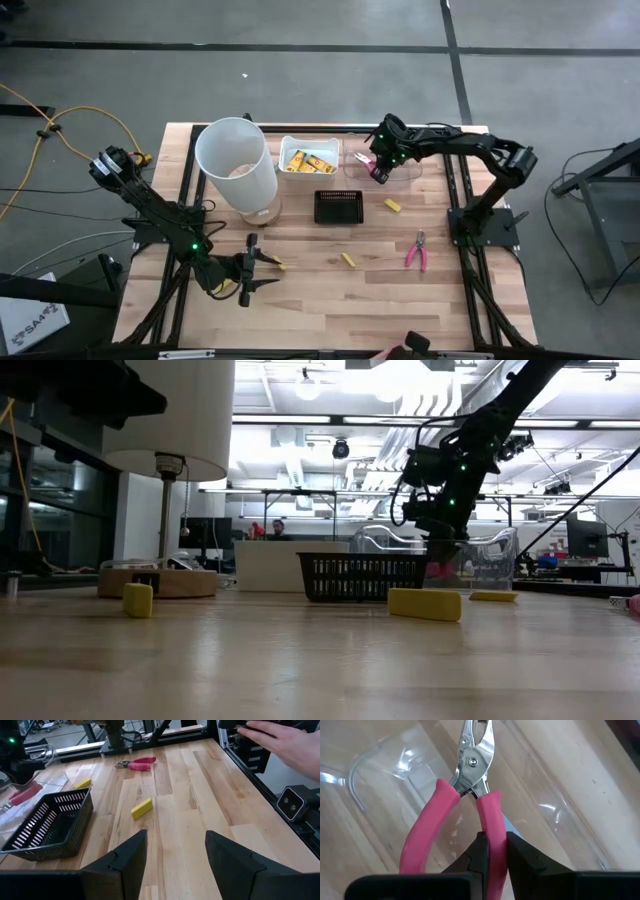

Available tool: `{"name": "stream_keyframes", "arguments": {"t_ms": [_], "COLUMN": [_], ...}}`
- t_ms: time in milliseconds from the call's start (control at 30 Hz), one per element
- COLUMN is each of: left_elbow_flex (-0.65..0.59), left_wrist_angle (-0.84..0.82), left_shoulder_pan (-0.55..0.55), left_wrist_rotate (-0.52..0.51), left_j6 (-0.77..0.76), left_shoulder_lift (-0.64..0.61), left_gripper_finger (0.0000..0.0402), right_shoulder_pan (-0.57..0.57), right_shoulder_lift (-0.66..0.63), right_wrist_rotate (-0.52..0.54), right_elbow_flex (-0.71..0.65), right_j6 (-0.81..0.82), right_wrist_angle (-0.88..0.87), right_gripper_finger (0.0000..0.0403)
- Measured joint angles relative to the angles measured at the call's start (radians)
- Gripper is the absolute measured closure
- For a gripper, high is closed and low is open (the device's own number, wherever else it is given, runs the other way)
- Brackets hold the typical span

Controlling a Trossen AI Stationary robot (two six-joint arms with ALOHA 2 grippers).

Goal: Pick & Place School Supplies
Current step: Put the pink hole puncher into the transparent bin

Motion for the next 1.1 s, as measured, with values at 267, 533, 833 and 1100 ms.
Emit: {"name": "stream_keyframes", "arguments": {"t_ms": [267, 533, 833, 1100], "left_elbow_flex": [0.0, 0.0, 0.0, 0.0], "left_wrist_angle": [0.0, 0.0, 0.0, 0.0], "left_shoulder_pan": [0.0, 0.0, 0.0, 0.0], "left_wrist_rotate": [0.0, 0.0, 0.0, 0.0], "left_j6": [0.0, 0.0, 0.0, 0.0], "left_shoulder_lift": [0.0, 0.0, 0.0, 0.0], "left_gripper_finger": [0.0208, 0.0208, 0.0208, 0.0208], "right_shoulder_pan": [0.001, 0.001, 0.001, 0.001], "right_shoulder_lift": [0.0, 0.0, 0.0, -0.039], "right_wrist_rotate": [-0.012, -0.016, -0.003, -0.003], "right_elbow_flex": [0.0, 0.0, 0.0, 0.001], "right_j6": [0.0, 0.0, 0.0, -0.006], "right_wrist_angle": [0.0, 0.001, 0.013, 0.015], "right_gripper_finger": [0.0323, 0.0298, 0.0294, 0.0292]}}
